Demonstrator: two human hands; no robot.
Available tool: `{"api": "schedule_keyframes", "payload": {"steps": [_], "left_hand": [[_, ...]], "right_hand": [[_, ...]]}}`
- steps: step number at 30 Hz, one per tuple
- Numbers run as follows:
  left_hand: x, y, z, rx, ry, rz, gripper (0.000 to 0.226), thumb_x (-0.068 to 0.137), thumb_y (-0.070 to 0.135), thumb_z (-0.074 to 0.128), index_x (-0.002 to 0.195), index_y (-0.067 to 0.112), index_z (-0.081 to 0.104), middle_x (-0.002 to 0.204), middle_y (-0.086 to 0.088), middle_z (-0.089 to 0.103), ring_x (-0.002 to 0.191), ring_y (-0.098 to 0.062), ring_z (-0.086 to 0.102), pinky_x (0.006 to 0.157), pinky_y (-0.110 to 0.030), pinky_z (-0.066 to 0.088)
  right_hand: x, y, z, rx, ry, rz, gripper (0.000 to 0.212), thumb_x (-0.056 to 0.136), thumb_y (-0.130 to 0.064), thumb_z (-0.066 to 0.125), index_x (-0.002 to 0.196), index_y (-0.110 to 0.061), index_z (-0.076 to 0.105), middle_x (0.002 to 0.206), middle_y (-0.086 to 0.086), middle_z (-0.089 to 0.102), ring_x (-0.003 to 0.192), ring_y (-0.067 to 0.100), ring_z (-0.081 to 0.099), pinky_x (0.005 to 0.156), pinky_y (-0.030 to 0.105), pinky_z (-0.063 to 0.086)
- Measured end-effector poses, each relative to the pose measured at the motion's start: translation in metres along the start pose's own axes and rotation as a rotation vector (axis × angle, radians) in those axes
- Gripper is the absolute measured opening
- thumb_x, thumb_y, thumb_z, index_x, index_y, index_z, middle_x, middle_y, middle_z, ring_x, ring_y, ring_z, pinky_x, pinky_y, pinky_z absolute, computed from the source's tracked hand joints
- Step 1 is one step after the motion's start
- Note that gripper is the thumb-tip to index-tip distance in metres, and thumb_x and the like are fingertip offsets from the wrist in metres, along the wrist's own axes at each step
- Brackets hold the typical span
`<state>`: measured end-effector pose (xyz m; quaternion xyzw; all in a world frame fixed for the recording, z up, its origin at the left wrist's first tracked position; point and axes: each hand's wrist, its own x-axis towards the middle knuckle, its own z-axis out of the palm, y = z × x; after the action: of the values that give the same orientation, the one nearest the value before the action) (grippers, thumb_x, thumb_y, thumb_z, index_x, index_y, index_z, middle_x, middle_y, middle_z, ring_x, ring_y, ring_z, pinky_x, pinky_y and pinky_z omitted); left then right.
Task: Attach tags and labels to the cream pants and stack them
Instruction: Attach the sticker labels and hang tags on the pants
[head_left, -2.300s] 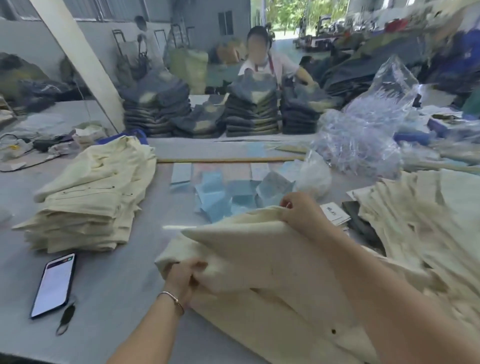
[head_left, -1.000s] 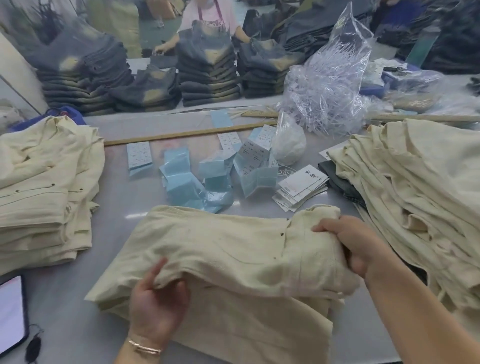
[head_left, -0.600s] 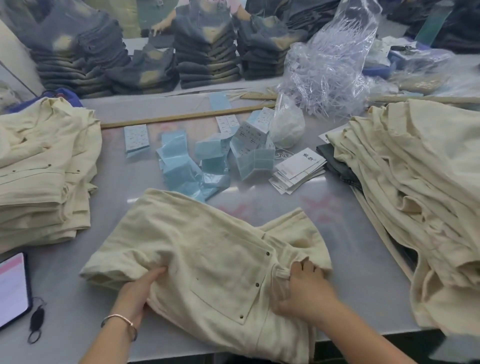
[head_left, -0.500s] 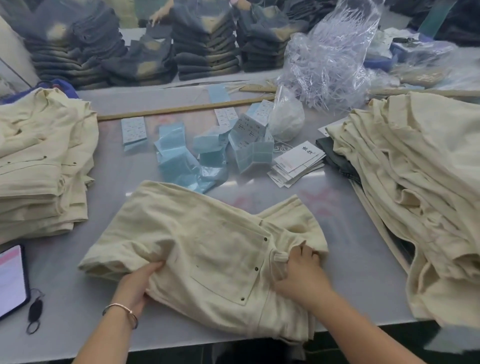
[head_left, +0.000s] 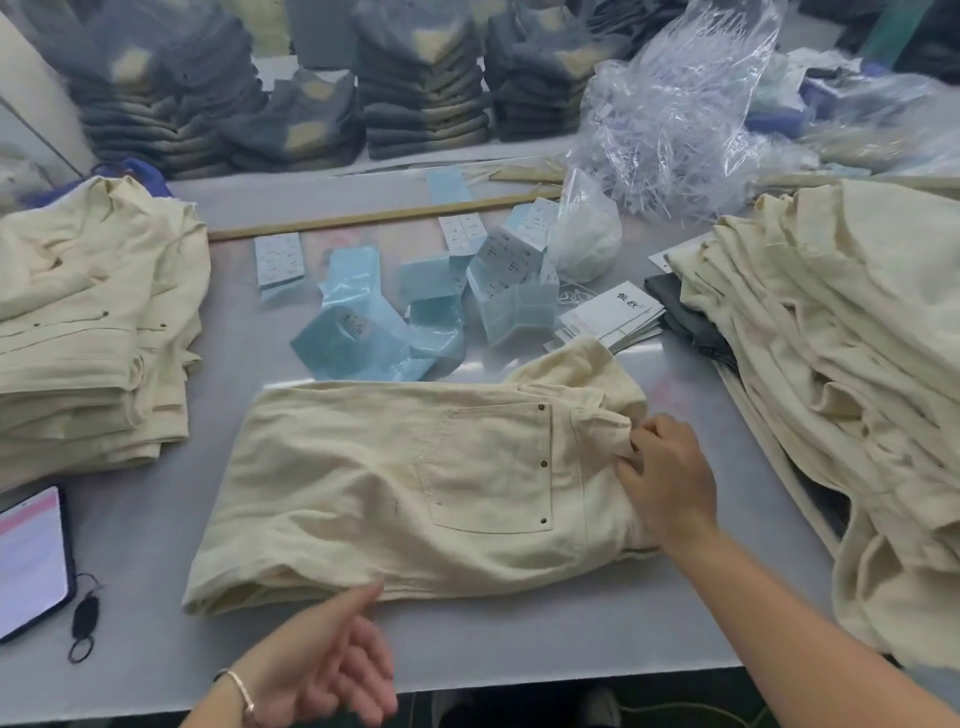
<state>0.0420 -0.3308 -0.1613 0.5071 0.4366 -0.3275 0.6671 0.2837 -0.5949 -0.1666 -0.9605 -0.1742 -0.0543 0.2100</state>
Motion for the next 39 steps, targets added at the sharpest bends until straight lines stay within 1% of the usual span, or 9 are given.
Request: {"api": "schedule_keyframes", "payload": {"steps": [5, 9, 11, 14, 17, 20, 26, 32, 39], "left_hand": [[-0.002, 0.034, 0.034, 0.128, -0.225, 0.293, 0.046, 0.09, 0.051, 0.054, 0.079, 0.008, 0.068, 0.076, -0.02, 0.07, 0.06, -0.024, 0.067, 0.036, -0.017, 0.023], [0.016, 0.084, 0.092, 0.024, -0.137, 0.554, 0.046, 0.082, 0.046, 0.057, 0.103, 0.006, 0.068, 0.098, -0.013, 0.074, 0.086, -0.022, 0.071, 0.06, -0.023, 0.051], [0.02, 0.101, 0.114, 0.007, -0.14, 0.628, 0.044, 0.086, 0.046, 0.064, 0.108, 0.009, 0.066, 0.102, -0.008, 0.073, 0.095, -0.021, 0.07, 0.072, -0.031, 0.056], [0.028, 0.109, 0.129, 0.032, 0.081, 0.691, 0.016, 0.086, 0.026, 0.068, 0.081, 0.011, 0.065, 0.076, -0.005, 0.069, 0.071, -0.015, 0.068, 0.061, -0.027, 0.055], [0.039, 0.111, 0.133, 0.024, 0.329, 0.767, 0.017, 0.084, -0.007, 0.051, 0.073, 0.003, 0.06, 0.067, -0.007, 0.058, 0.064, -0.019, 0.057, 0.057, -0.028, 0.057], [0.042, 0.113, 0.14, -0.039, 0.261, 0.776, 0.012, 0.089, -0.001, 0.052, 0.09, 0.0, 0.065, 0.075, -0.008, 0.063, 0.067, -0.018, 0.058, 0.06, -0.032, 0.053], [0.048, 0.123, 0.147, 0.027, 0.349, 0.816, 0.029, 0.092, 0.022, 0.059, 0.085, -0.006, 0.06, 0.071, -0.009, 0.052, 0.067, -0.02, 0.047, 0.06, -0.035, 0.038], [0.04, 0.121, 0.143, 0.317, 0.363, 0.646, 0.052, 0.087, 0.057, 0.055, 0.063, 0.011, 0.052, 0.047, 0.001, 0.056, 0.046, -0.019, 0.065, 0.048, -0.023, 0.039], [0.022, 0.105, 0.15, 0.206, 0.1, 0.588, 0.034, 0.087, 0.041, 0.067, 0.075, 0.009, 0.064, 0.07, -0.005, 0.074, 0.068, -0.019, 0.074, 0.043, -0.017, 0.044]], "right_hand": [[-0.006, -0.007, -0.001, 0.258, 0.071, 0.124, 0.013, 0.09, -0.019, 0.064, 0.095, -0.007, 0.061, 0.067, 0.011, 0.061, 0.064, 0.035, 0.057, 0.055, 0.035, 0.037], [-0.009, -0.049, -0.02, 1.002, -0.316, 0.246, 0.008, 0.093, -0.026, 0.058, 0.094, -0.022, 0.065, 0.083, -0.01, 0.065, 0.081, 0.011, 0.06, 0.071, 0.023, 0.046], [-0.019, -0.062, -0.029, 1.102, -0.57, 0.083, 0.022, 0.09, -0.019, 0.055, 0.103, -0.025, 0.071, 0.099, -0.018, 0.071, 0.099, 0.006, 0.063, 0.079, 0.011, 0.046], [-0.032, -0.054, -0.039, 1.086, -0.752, -0.097, 0.042, 0.078, -0.002, 0.045, 0.101, -0.019, 0.075, 0.109, -0.011, 0.072, 0.111, 0.01, 0.062, 0.094, 0.018, 0.047], [-0.031, -0.031, -0.042, 0.844, -0.529, 0.027, 0.043, 0.078, 0.008, 0.051, 0.082, -0.026, 0.078, 0.09, -0.011, 0.075, 0.091, 0.009, 0.068, 0.079, 0.021, 0.054], [-0.027, -0.017, -0.037, 0.525, -0.187, 0.125, 0.023, 0.075, -0.001, 0.067, 0.078, -0.024, 0.068, 0.076, -0.006, 0.068, 0.067, 0.014, 0.063, 0.065, 0.03, 0.053], [-0.027, -0.004, -0.021, 0.434, -0.195, 0.164, 0.027, 0.068, -0.029, 0.084, 0.072, -0.024, 0.057, 0.072, -0.01, 0.056, 0.063, 0.009, 0.05, 0.058, 0.029, 0.043], [-0.046, -0.003, -0.026, 0.277, 0.261, -0.413, 0.009, 0.073, -0.003, 0.076, 0.069, -0.011, 0.073, 0.066, -0.001, 0.062, 0.056, 0.02, 0.056, 0.044, 0.031, 0.044], [-0.072, -0.021, -0.003, 0.313, 0.417, -0.551, 0.006, 0.083, -0.004, 0.071, 0.083, -0.005, 0.077, 0.072, 0.003, 0.067, 0.058, 0.02, 0.059, 0.051, 0.031, 0.049]]}}
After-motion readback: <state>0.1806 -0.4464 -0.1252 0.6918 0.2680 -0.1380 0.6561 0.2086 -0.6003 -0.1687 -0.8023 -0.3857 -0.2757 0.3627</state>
